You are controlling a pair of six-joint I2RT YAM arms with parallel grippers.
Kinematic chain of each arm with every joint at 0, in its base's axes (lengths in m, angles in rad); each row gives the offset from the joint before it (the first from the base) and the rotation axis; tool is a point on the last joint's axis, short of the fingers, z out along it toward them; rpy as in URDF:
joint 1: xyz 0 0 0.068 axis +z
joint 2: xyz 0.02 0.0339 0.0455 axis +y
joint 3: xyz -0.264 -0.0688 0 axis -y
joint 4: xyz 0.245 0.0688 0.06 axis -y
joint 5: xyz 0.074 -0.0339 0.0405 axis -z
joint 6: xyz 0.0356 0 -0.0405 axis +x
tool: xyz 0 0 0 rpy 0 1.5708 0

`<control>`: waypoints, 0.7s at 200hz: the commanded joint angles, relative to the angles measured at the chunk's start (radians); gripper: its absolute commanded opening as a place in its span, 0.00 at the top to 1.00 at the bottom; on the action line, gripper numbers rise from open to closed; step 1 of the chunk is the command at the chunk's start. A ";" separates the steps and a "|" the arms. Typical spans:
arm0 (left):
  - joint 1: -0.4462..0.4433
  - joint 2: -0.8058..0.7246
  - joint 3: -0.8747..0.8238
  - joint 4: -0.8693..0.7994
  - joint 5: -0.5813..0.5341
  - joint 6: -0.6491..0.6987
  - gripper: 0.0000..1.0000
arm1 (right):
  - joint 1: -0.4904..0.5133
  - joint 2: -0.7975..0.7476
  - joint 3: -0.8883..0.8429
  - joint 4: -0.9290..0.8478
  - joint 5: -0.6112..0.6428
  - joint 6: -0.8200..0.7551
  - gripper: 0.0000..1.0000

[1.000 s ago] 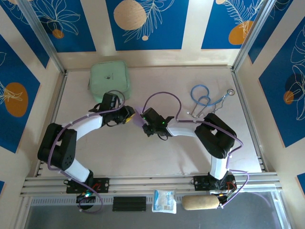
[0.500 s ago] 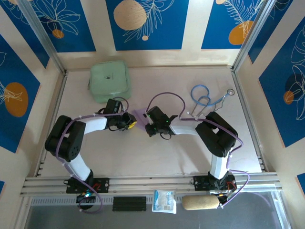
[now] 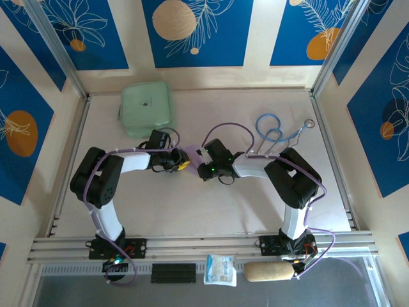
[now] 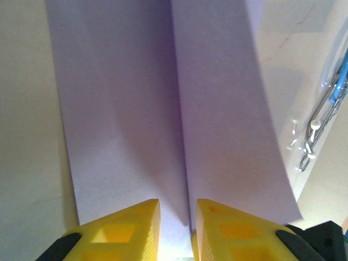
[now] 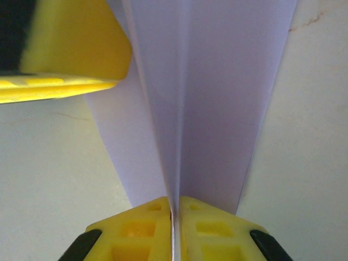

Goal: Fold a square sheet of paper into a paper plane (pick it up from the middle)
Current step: Fourth fold the wing at the center of the table.

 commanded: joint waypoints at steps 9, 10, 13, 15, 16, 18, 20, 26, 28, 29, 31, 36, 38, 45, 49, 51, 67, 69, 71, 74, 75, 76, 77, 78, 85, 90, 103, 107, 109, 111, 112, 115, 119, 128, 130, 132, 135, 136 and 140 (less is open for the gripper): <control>-0.015 0.033 0.031 -0.027 0.012 0.018 0.75 | 0.004 -0.030 0.002 -0.019 0.006 -0.021 0.87; -0.015 0.034 0.032 -0.029 0.011 0.018 0.75 | 0.005 -0.030 0.002 -0.019 0.008 -0.021 0.87; -0.015 0.036 0.033 -0.034 0.011 0.018 0.75 | 0.005 -0.031 0.004 -0.022 0.015 -0.022 0.87; -0.015 0.037 0.034 -0.038 0.008 0.018 0.75 | 0.006 -0.032 0.006 -0.023 0.021 -0.022 0.87; -0.015 0.038 0.034 -0.040 0.008 0.018 0.75 | 0.007 -0.032 0.007 -0.024 0.023 -0.022 0.87; -0.015 0.038 0.035 -0.043 0.008 0.018 0.75 | 0.008 -0.033 0.006 -0.026 0.027 -0.024 0.87; -0.015 0.041 0.035 -0.045 0.006 0.018 0.75 | 0.009 -0.034 0.007 -0.027 0.032 -0.026 0.86; -0.016 0.044 0.036 -0.050 0.004 0.017 0.74 | 0.014 -0.037 0.010 -0.032 0.047 -0.031 0.85; -0.017 0.045 0.036 -0.052 0.003 0.017 0.74 | 0.016 -0.038 0.012 -0.035 0.056 -0.032 0.85; -0.017 0.045 0.036 -0.053 0.004 0.017 0.74 | 0.017 -0.039 0.012 -0.036 0.059 -0.033 0.85; -0.017 0.047 0.036 -0.054 0.002 0.015 0.74 | 0.019 -0.040 0.013 -0.038 0.066 -0.034 0.84; -0.016 0.047 0.036 -0.060 -0.002 0.014 0.74 | 0.024 -0.042 0.016 -0.042 0.085 -0.035 0.83; -0.017 0.047 0.036 -0.063 -0.004 0.012 0.74 | 0.026 -0.044 0.018 -0.045 0.091 -0.035 0.83; -0.018 0.048 0.036 -0.073 -0.009 0.012 0.74 | 0.032 -0.048 0.023 -0.053 0.113 -0.038 0.81; -0.017 0.049 0.036 -0.079 -0.011 0.011 0.74 | 0.036 -0.051 0.024 -0.056 0.125 -0.040 0.81; -0.018 0.048 0.036 -0.079 -0.013 0.011 0.73 | 0.038 -0.052 0.026 -0.058 0.130 -0.039 0.80; -0.018 0.050 0.033 -0.090 -0.020 0.009 0.72 | 0.050 -0.063 0.030 -0.069 0.176 -0.033 0.75; -0.018 0.051 0.032 -0.090 -0.020 0.008 0.71 | 0.051 -0.065 0.030 -0.069 0.181 -0.032 0.75; -0.018 0.050 0.032 -0.091 -0.020 0.009 0.71 | 0.053 -0.067 0.030 -0.070 0.188 -0.031 0.74; -0.018 0.052 0.032 -0.092 -0.019 0.008 0.71 | 0.055 -0.069 0.031 -0.071 0.198 -0.029 0.73; -0.018 0.052 0.032 -0.093 -0.019 0.008 0.71 | 0.055 -0.069 0.031 -0.071 0.200 -0.029 0.73; -0.019 0.052 0.032 -0.093 -0.019 0.008 0.71 | 0.056 -0.069 0.030 -0.072 0.202 -0.029 0.73; -0.018 0.053 0.032 -0.092 -0.019 0.008 0.71 | 0.057 -0.070 0.029 -0.072 0.204 -0.029 0.73; -0.019 0.053 0.032 -0.092 -0.019 0.008 0.71 | 0.057 -0.071 0.030 -0.072 0.206 -0.028 0.73; -0.020 0.053 0.030 -0.095 -0.020 0.007 0.71 | 0.063 -0.076 0.027 -0.069 0.223 -0.029 0.71; -0.019 0.055 0.030 -0.096 -0.019 0.006 0.70 | 0.067 -0.076 0.027 -0.068 0.233 -0.027 0.70; -0.020 0.055 0.027 -0.095 -0.020 0.004 0.70 | 0.075 -0.075 0.025 -0.069 0.257 -0.030 0.67; -0.019 0.056 0.027 -0.095 -0.022 0.003 0.70 | 0.079 -0.074 0.025 -0.067 0.265 -0.032 0.66; -0.020 0.056 0.027 -0.095 -0.022 0.003 0.70 | 0.079 -0.073 0.025 -0.068 0.268 -0.033 0.66; -0.020 0.057 0.026 -0.095 -0.022 0.002 0.70 | 0.082 -0.073 0.024 -0.068 0.271 -0.033 0.66; -0.020 0.057 0.026 -0.095 -0.022 0.003 0.70 | 0.083 -0.071 0.024 -0.067 0.274 -0.034 0.66; -0.020 0.057 0.027 -0.095 -0.022 0.003 0.70 | 0.085 -0.069 0.024 -0.067 0.277 -0.036 0.65; -0.020 0.057 0.027 -0.094 -0.021 0.003 0.70 | 0.090 -0.068 0.024 -0.066 0.281 -0.041 0.65; -0.021 0.057 0.027 -0.094 -0.022 0.001 0.70 | 0.098 -0.062 0.024 -0.061 0.294 -0.048 0.64; -0.020 0.057 0.027 -0.094 -0.021 0.001 0.70 | 0.100 -0.061 0.024 -0.059 0.295 -0.049 0.64; -0.021 0.055 0.027 -0.095 -0.021 0.000 0.70 | 0.103 -0.059 0.024 -0.057 0.299 -0.050 0.64; -0.021 0.056 0.025 -0.095 -0.021 0.001 0.70 | 0.105 -0.056 0.024 -0.056 0.305 -0.052 0.64; -0.021 0.056 0.025 -0.094 -0.020 0.001 0.70 | 0.106 -0.055 0.025 -0.056 0.306 -0.053 0.64; -0.021 0.055 0.025 -0.094 -0.021 0.002 0.70 | 0.110 -0.053 0.026 -0.055 0.312 -0.056 0.64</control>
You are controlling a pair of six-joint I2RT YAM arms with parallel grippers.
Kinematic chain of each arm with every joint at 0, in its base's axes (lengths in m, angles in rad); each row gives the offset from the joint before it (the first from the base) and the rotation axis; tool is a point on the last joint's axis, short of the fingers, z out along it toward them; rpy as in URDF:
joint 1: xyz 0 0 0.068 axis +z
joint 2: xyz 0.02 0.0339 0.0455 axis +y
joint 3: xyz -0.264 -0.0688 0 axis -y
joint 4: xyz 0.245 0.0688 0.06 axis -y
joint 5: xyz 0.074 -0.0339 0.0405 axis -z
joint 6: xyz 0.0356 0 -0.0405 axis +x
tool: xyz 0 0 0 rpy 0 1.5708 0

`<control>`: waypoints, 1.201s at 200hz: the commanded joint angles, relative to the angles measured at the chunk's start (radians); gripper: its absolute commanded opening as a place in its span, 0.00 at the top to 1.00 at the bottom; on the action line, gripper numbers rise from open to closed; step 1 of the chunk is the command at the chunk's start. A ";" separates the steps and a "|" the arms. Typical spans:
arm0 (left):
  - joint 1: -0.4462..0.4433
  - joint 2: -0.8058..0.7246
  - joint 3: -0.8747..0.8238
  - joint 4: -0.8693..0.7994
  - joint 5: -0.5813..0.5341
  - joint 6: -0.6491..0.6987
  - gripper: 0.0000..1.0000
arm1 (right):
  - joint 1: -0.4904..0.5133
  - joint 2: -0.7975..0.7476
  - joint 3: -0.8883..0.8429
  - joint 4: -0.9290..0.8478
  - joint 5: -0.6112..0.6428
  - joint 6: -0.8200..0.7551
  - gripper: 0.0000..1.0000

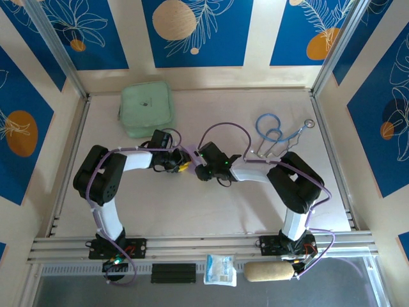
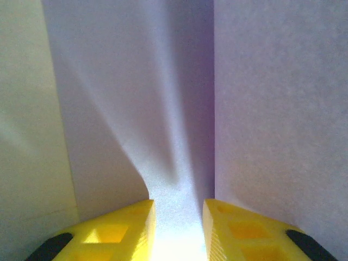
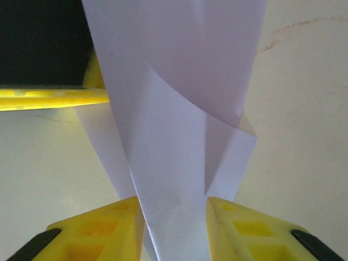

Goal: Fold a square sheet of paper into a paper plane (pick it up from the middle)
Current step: Fourth fold the wing at the center of the table.

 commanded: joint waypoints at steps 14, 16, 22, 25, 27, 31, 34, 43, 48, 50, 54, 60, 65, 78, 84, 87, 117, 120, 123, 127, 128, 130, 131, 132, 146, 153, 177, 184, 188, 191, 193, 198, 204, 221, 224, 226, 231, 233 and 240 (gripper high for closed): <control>-0.012 0.026 0.000 -0.069 -0.020 0.002 0.69 | 0.036 -0.001 0.022 0.000 0.092 -0.034 0.64; -0.012 0.026 0.000 -0.069 -0.019 0.002 0.69 | 0.037 0.000 0.022 0.001 0.096 -0.034 0.64; -0.011 0.026 0.000 -0.069 -0.020 0.001 0.69 | 0.040 0.003 0.022 0.006 0.105 -0.038 0.64; -0.012 0.026 -0.001 -0.068 -0.019 0.001 0.69 | 0.043 0.004 0.021 0.008 0.112 -0.039 0.64; -0.012 0.026 -0.002 -0.068 -0.019 0.002 0.69 | 0.045 0.005 0.021 0.009 0.118 -0.040 0.64; -0.012 0.025 -0.002 -0.067 -0.020 0.001 0.69 | 0.048 0.006 0.020 0.011 0.132 -0.040 0.64; -0.011 0.025 -0.002 -0.067 -0.020 0.002 0.69 | 0.050 0.007 0.020 0.013 0.141 -0.041 0.64; -0.012 0.025 -0.002 -0.067 -0.019 0.002 0.68 | 0.056 0.010 0.019 0.017 0.164 -0.043 0.64; -0.011 0.026 -0.003 -0.068 -0.019 0.002 0.68 | 0.059 0.012 0.019 0.019 0.179 -0.043 0.65; -0.011 0.025 -0.002 -0.068 -0.017 0.001 0.68 | 0.059 0.012 0.018 0.019 0.185 -0.043 0.65; -0.011 0.026 -0.002 -0.068 -0.016 0.001 0.68 | 0.060 0.014 0.018 0.019 0.195 -0.042 0.66; -0.012 0.025 -0.002 -0.069 -0.017 0.002 0.68 | 0.061 0.014 0.016 0.019 0.203 -0.041 0.66; -0.012 0.024 -0.002 -0.069 -0.017 0.002 0.68 | 0.060 0.014 0.016 0.022 0.210 -0.042 0.67; -0.012 0.024 -0.002 -0.071 -0.016 0.002 0.68 | 0.062 0.015 0.012 0.026 0.215 -0.046 0.69; -0.011 0.024 -0.002 -0.071 -0.016 0.002 0.68 | 0.061 0.016 0.012 0.027 0.216 -0.049 0.70; -0.012 0.024 -0.003 -0.071 -0.015 0.002 0.68 | 0.062 0.016 0.012 0.026 0.215 -0.050 0.70; -0.012 0.024 -0.002 -0.070 -0.014 0.002 0.68 | 0.063 0.021 0.012 0.025 0.208 -0.054 0.73; -0.012 0.024 -0.002 -0.071 -0.014 0.002 0.68 | 0.063 0.021 0.011 0.025 0.207 -0.055 0.73; -0.012 0.024 -0.001 -0.071 -0.015 0.002 0.67 | 0.063 0.022 0.012 0.025 0.207 -0.055 0.74; -0.012 0.024 -0.003 -0.071 -0.015 0.002 0.68 | 0.064 0.022 0.011 0.024 0.207 -0.055 0.74; -0.011 0.024 -0.002 -0.071 -0.014 0.002 0.68 | 0.064 0.022 0.012 0.025 0.207 -0.055 0.74; -0.012 0.024 -0.001 -0.071 -0.014 0.002 0.67 | 0.064 0.022 0.011 0.024 0.205 -0.055 0.74; -0.012 0.024 0.000 -0.072 -0.014 0.002 0.67 | 0.065 0.022 0.011 0.023 0.205 -0.056 0.75; -0.012 0.024 0.000 -0.072 -0.015 0.002 0.67 | 0.065 0.022 0.011 0.024 0.204 -0.055 0.75; -0.011 0.024 0.000 -0.074 -0.015 0.003 0.68 | 0.065 0.025 0.011 0.021 0.199 -0.057 0.76; -0.012 0.025 -0.001 -0.073 -0.015 0.004 0.68 | 0.065 0.024 0.012 0.021 0.196 -0.057 0.78; -0.012 0.024 0.000 -0.073 -0.016 0.004 0.68 | 0.064 0.027 0.012 0.020 0.176 -0.061 0.81; -0.011 0.024 -0.001 -0.074 -0.014 0.003 0.68 | 0.064 0.027 0.014 0.019 0.168 -0.061 0.82; -0.012 0.025 0.000 -0.073 -0.015 0.004 0.68 | 0.064 0.028 0.014 0.019 0.164 -0.061 0.83; -0.012 0.024 0.000 -0.073 -0.016 0.003 0.68 | 0.063 0.028 0.016 0.019 0.161 -0.061 0.84; -0.012 0.024 0.000 -0.074 -0.015 0.003 0.68 | 0.063 0.028 0.016 0.018 0.156 -0.063 0.84; -0.011 0.023 0.000 -0.074 -0.017 0.003 0.67 | 0.062 0.027 0.017 0.020 0.146 -0.063 0.86; -0.012 0.023 0.000 -0.074 -0.017 0.004 0.68 | 0.061 0.027 0.018 0.020 0.136 -0.064 0.87; -0.012 0.023 -0.002 -0.075 -0.018 0.005 0.68 | 0.056 0.026 0.020 0.020 0.102 -0.063 0.90; -0.012 0.024 -0.002 -0.075 -0.019 0.004 0.68 | 0.055 0.025 0.020 0.020 0.096 -0.062 0.91; -0.012 0.024 -0.002 -0.075 -0.018 0.004 0.68 | 0.053 0.025 0.020 0.019 0.092 -0.061 0.91; -0.012 0.023 -0.003 -0.075 -0.018 0.005 0.68 | 0.051 0.024 0.020 0.019 0.082 -0.060 0.91; -0.012 0.024 -0.002 -0.074 -0.018 0.006 0.68 | 0.049 0.024 0.020 0.019 0.079 -0.059 0.91; -0.011 0.023 -0.002 -0.076 -0.018 0.007 0.68 | 0.044 0.023 0.020 0.020 0.060 -0.057 0.92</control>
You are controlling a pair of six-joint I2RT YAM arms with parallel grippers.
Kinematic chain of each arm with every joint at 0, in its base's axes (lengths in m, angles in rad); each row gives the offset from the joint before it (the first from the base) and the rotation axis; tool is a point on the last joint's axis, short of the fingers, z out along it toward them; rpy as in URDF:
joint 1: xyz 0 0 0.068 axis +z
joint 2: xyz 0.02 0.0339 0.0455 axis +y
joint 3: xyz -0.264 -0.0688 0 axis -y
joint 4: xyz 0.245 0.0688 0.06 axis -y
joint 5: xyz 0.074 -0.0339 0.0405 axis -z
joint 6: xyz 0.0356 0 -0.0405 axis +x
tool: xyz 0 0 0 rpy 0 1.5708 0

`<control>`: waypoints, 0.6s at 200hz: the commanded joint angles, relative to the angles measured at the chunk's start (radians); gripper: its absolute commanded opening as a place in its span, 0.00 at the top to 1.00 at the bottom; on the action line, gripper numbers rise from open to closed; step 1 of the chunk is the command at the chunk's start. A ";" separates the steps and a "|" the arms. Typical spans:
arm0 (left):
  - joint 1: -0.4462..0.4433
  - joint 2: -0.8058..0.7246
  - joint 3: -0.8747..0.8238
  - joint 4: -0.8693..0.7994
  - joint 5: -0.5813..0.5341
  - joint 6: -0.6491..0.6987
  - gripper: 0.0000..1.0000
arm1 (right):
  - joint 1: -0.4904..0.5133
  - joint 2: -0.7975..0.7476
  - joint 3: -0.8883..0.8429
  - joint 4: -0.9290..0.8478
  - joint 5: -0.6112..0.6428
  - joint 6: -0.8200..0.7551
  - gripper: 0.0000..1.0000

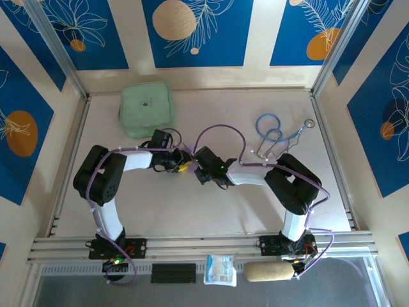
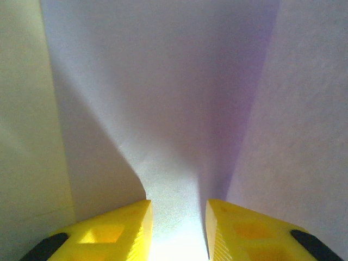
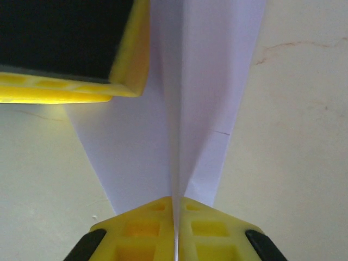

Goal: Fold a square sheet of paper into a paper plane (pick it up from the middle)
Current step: Fourth fold the wing at the center of the table.

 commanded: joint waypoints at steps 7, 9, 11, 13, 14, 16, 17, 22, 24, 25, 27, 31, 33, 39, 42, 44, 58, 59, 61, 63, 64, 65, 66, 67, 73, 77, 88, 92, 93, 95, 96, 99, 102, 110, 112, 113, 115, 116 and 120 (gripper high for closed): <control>-0.011 0.023 -0.003 -0.078 -0.022 0.007 0.68 | -0.018 0.014 0.021 0.009 -0.100 0.000 0.92; -0.011 0.023 -0.003 -0.079 -0.023 0.008 0.68 | -0.019 0.014 0.021 0.010 -0.107 0.000 0.92; -0.011 0.023 -0.002 -0.079 -0.022 0.009 0.67 | -0.020 0.014 0.020 0.008 -0.110 0.001 0.93; -0.011 0.023 -0.002 -0.079 -0.022 0.009 0.68 | -0.022 0.014 0.021 0.007 -0.116 0.002 0.93; -0.011 0.023 -0.003 -0.080 -0.022 0.009 0.68 | -0.023 0.014 0.020 0.007 -0.120 0.002 0.93; -0.011 0.022 -0.002 -0.080 -0.022 0.010 0.68 | -0.024 0.014 0.020 0.007 -0.125 0.002 0.93; -0.011 0.022 -0.002 -0.080 -0.023 0.009 0.68 | -0.025 0.014 0.020 0.007 -0.128 0.002 0.93; -0.011 0.021 -0.001 -0.081 -0.024 0.011 0.68 | -0.030 0.014 0.020 0.007 -0.143 0.003 0.93; -0.011 0.020 0.000 -0.083 -0.024 0.010 0.68 | -0.032 0.014 0.020 0.005 -0.152 0.004 0.93; -0.011 0.020 0.000 -0.083 -0.023 0.011 0.68 | -0.033 0.014 0.020 0.005 -0.156 0.004 0.94; -0.011 0.020 0.000 -0.082 -0.024 0.012 0.67 | -0.036 0.014 0.021 0.004 -0.164 0.004 0.94; -0.012 0.018 0.001 -0.086 -0.025 0.012 0.68 | -0.039 0.015 0.022 0.003 -0.178 0.005 0.94; -0.012 0.018 0.000 -0.086 -0.026 0.013 0.68 | -0.041 0.015 0.023 0.002 -0.184 0.005 0.94; -0.011 0.016 0.002 -0.090 -0.029 0.014 0.68 | -0.046 0.016 0.023 -0.003 -0.200 0.009 0.94; -0.011 0.015 0.004 -0.091 -0.029 0.016 0.68 | -0.048 0.017 0.025 -0.003 -0.204 0.009 0.94; -0.012 0.014 0.004 -0.092 -0.030 0.017 0.68 | -0.050 0.018 0.025 -0.004 -0.210 0.011 0.94; -0.011 0.011 0.009 -0.101 -0.033 0.023 0.68 | -0.062 0.021 0.031 -0.012 -0.243 0.015 0.95; -0.012 0.010 0.009 -0.101 -0.032 0.023 0.68 | -0.063 0.022 0.031 -0.013 -0.243 0.015 0.95; -0.011 0.009 0.009 -0.103 -0.033 0.024 0.68 | -0.065 0.022 0.032 -0.013 -0.246 0.017 0.95; -0.011 0.008 0.009 -0.103 -0.033 0.025 0.68 | -0.066 0.022 0.032 -0.015 -0.249 0.018 0.95; -0.011 0.008 0.009 -0.103 -0.033 0.024 0.68 | -0.067 0.022 0.034 -0.016 -0.251 0.018 0.95; -0.011 0.008 0.009 -0.104 -0.035 0.024 0.69 | -0.067 0.024 0.034 -0.017 -0.253 0.018 0.95; -0.011 0.007 0.010 -0.104 -0.035 0.025 0.69 | -0.068 0.023 0.034 -0.018 -0.254 0.019 0.95; -0.011 0.007 0.010 -0.105 -0.036 0.025 0.69 | -0.070 0.024 0.035 -0.018 -0.257 0.018 0.95; -0.011 0.005 0.010 -0.108 -0.037 0.028 0.70 | -0.074 0.025 0.038 -0.022 -0.273 0.018 0.95; -0.011 0.002 0.012 -0.110 -0.037 0.030 0.71 | -0.078 0.026 0.041 -0.027 -0.282 0.019 0.95; -0.011 -0.003 0.014 -0.119 -0.041 0.035 0.72 | -0.084 0.028 0.050 -0.039 -0.299 0.022 0.95; -0.012 -0.004 0.015 -0.121 -0.043 0.038 0.72 | -0.087 0.030 0.052 -0.045 -0.309 0.024 0.95; -0.012 -0.005 0.015 -0.122 -0.044 0.039 0.73 | -0.088 0.030 0.054 -0.046 -0.310 0.024 0.95; -0.011 -0.007 0.016 -0.124 -0.044 0.040 0.73 | -0.090 0.031 0.056 -0.049 -0.314 0.024 0.95; -0.011 -0.007 0.015 -0.124 -0.044 0.041 0.73 | -0.090 0.031 0.057 -0.050 -0.317 0.024 0.95; -0.011 -0.009 0.016 -0.126 -0.045 0.044 0.73 | -0.091 0.032 0.061 -0.055 -0.325 0.025 0.95; -0.011 -0.010 0.017 -0.129 -0.046 0.044 0.73 | -0.092 0.032 0.063 -0.059 -0.331 0.025 0.95; -0.011 -0.016 0.018 -0.132 -0.049 0.049 0.73 | -0.099 0.035 0.068 -0.065 -0.348 0.028 0.95; -0.011 -0.019 0.018 -0.132 -0.048 0.050 0.73 | -0.101 0.037 0.070 -0.066 -0.353 0.028 0.95; -0.011 -0.019 0.018 -0.132 -0.048 0.051 0.73 | -0.102 0.037 0.070 -0.066 -0.354 0.029 0.95; -0.011 -0.020 0.018 -0.131 -0.049 0.053 0.73 | -0.104 0.038 0.072 -0.068 -0.358 0.029 0.95; -0.011 -0.022 0.018 -0.130 -0.049 0.054 0.73 | -0.104 0.038 0.072 -0.070 -0.360 0.029 0.95; -0.011 -0.026 0.018 -0.131 -0.050 0.055 0.74 | -0.107 0.040 0.074 -0.073 -0.367 0.032 0.95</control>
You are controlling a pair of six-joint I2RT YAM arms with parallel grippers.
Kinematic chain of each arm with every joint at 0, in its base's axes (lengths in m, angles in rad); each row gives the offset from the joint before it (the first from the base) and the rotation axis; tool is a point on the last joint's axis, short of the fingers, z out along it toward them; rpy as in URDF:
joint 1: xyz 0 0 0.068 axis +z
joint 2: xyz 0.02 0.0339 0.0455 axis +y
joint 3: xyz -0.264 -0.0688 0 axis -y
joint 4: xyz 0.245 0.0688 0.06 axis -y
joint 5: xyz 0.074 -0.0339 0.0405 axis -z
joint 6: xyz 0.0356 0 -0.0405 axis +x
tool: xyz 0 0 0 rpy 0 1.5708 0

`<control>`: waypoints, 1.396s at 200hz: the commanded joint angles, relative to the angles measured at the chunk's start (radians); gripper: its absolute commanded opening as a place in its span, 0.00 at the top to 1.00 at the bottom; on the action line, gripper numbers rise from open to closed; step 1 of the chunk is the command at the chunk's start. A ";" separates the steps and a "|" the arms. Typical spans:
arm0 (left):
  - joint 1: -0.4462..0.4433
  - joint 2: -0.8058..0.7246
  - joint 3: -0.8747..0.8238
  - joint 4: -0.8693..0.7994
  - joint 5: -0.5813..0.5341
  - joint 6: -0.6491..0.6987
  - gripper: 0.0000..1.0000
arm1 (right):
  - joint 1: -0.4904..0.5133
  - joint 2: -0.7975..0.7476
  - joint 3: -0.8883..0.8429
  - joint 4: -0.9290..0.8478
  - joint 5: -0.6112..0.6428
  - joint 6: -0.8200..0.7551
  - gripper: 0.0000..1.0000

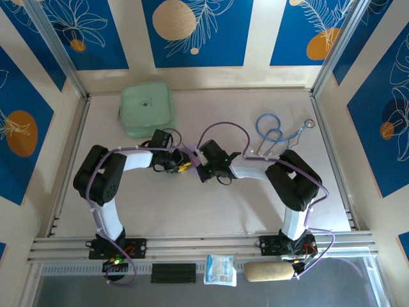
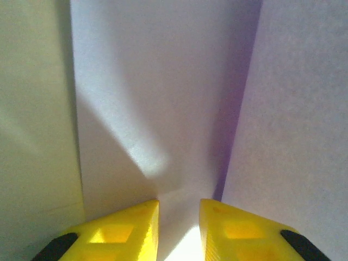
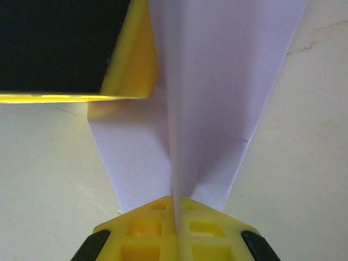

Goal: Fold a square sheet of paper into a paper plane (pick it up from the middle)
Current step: Fourth fold the wing at the center of the table.

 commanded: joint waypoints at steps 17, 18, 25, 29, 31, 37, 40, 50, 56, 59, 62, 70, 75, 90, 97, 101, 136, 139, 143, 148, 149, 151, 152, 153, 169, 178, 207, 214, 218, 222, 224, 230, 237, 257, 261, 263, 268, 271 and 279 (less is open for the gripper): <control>-0.010 -0.046 0.001 -0.074 -0.033 0.042 0.74 | -0.028 0.028 0.050 -0.051 -0.124 0.025 0.95; -0.010 -0.047 0.001 -0.073 -0.033 0.042 0.74 | -0.028 0.028 0.050 -0.052 -0.126 0.026 0.95; -0.010 -0.059 -0.005 -0.064 -0.032 0.045 0.74 | -0.033 0.032 0.055 -0.058 -0.139 0.029 0.95; -0.011 -0.064 -0.008 -0.057 -0.032 0.046 0.75 | -0.036 0.035 0.060 -0.062 -0.147 0.029 0.95; -0.011 -0.068 -0.010 -0.055 -0.032 0.047 0.75 | -0.037 0.037 0.062 -0.065 -0.150 0.030 0.95; -0.010 -0.076 -0.015 -0.047 -0.031 0.048 0.75 | -0.041 0.040 0.067 -0.070 -0.156 0.033 0.95; -0.010 -0.079 -0.018 -0.044 -0.031 0.051 0.75 | -0.042 0.043 0.069 -0.073 -0.160 0.035 0.95; -0.011 -0.092 -0.026 -0.030 -0.030 0.052 0.76 | -0.044 0.048 0.076 -0.080 -0.171 0.033 0.95; -0.010 -0.096 -0.032 -0.022 -0.030 0.052 0.77 | -0.046 0.052 0.081 -0.084 -0.174 0.035 0.95; -0.010 -0.098 -0.036 -0.018 -0.031 0.051 0.77 | -0.046 0.054 0.083 -0.087 -0.175 0.035 0.95; -0.010 -0.101 -0.039 -0.013 -0.029 0.052 0.77 | -0.047 0.056 0.085 -0.089 -0.177 0.035 0.95; -0.010 -0.106 -0.049 0.007 -0.025 0.046 0.77 | -0.049 0.062 0.091 -0.095 -0.184 0.035 0.95; -0.010 -0.106 -0.054 0.018 -0.021 0.043 0.78 | -0.049 0.066 0.094 -0.098 -0.187 0.036 0.95; -0.011 -0.099 -0.063 0.043 -0.008 0.036 0.78 | -0.052 0.077 0.102 -0.107 -0.198 0.036 0.95; -0.010 -0.093 -0.066 0.053 -0.003 0.032 0.78 | -0.052 0.081 0.107 -0.113 -0.202 0.036 0.95; -0.010 -0.090 -0.067 0.060 0.001 0.030 0.78 | -0.052 0.083 0.109 -0.116 -0.202 0.037 0.95; -0.012 -0.065 -0.073 0.114 0.038 0.012 0.73 | -0.055 0.096 0.120 -0.131 -0.219 0.037 0.95; -0.012 -0.064 -0.075 0.121 0.042 0.011 0.72 | -0.055 0.097 0.121 -0.132 -0.221 0.037 0.95; -0.013 -0.062 -0.077 0.130 0.045 0.007 0.72 | -0.056 0.099 0.122 -0.134 -0.222 0.037 0.95; -0.013 -0.061 -0.081 0.140 0.048 0.003 0.71 | -0.057 0.101 0.125 -0.136 -0.229 0.036 0.95; -0.013 -0.061 -0.082 0.142 0.049 0.002 0.70 | -0.058 0.102 0.125 -0.136 -0.229 0.036 0.95; -0.014 -0.061 -0.083 0.147 0.050 0.001 0.70 | -0.058 0.103 0.127 -0.138 -0.231 0.037 0.95; -0.014 -0.061 -0.084 0.149 0.051 -0.001 0.70 | -0.058 0.103 0.127 -0.139 -0.231 0.037 0.95; -0.014 -0.062 -0.085 0.151 0.052 -0.001 0.70 | -0.058 0.104 0.127 -0.139 -0.232 0.037 0.95; -0.014 -0.067 -0.097 0.175 0.060 -0.008 0.68 | -0.061 0.110 0.135 -0.147 -0.243 0.036 0.95; -0.013 -0.072 -0.105 0.184 0.060 -0.008 0.67 | -0.063 0.114 0.138 -0.152 -0.249 0.038 0.95; -0.014 -0.080 -0.127 0.203 0.062 -0.008 0.66 | -0.069 0.126 0.147 -0.161 -0.260 0.041 0.95; -0.014 -0.081 -0.134 0.215 0.062 -0.007 0.65 | -0.070 0.128 0.149 -0.163 -0.264 0.041 0.95; -0.014 -0.082 -0.137 0.221 0.063 -0.008 0.65 | -0.071 0.128 0.149 -0.164 -0.266 0.041 0.95; -0.013 -0.081 -0.140 0.226 0.065 -0.009 0.64 | -0.071 0.129 0.149 -0.165 -0.267 0.041 0.95; -0.013 -0.081 -0.141 0.229 0.064 -0.009 0.64 | -0.070 0.129 0.149 -0.164 -0.268 0.041 0.95; -0.014 -0.081 -0.142 0.235 0.065 -0.010 0.64 | -0.071 0.131 0.149 -0.165 -0.269 0.041 0.95; -0.014 -0.079 -0.140 0.237 0.065 -0.009 0.63 | -0.072 0.131 0.149 -0.164 -0.270 0.041 0.95; -0.013 -0.066 -0.128 0.235 0.062 -0.009 0.63 | -0.073 0.133 0.149 -0.166 -0.277 0.041 0.95; -0.014 -0.063 -0.126 0.235 0.062 -0.010 0.63 | -0.073 0.132 0.149 -0.164 -0.277 0.041 0.94; -0.014 -0.062 -0.125 0.235 0.060 -0.008 0.63 | -0.074 0.132 0.148 -0.165 -0.276 0.041 0.94; -0.014 -0.061 -0.124 0.231 0.057 -0.009 0.64 | -0.074 0.134 0.149 -0.165 -0.276 0.042 0.94; -0.014 -0.060 -0.123 0.229 0.053 -0.010 0.64 | -0.074 0.133 0.149 -0.164 -0.276 0.043 0.94; -0.014 -0.055 -0.118 0.221 0.046 -0.009 0.64 | -0.074 0.132 0.150 -0.166 -0.279 0.042 0.94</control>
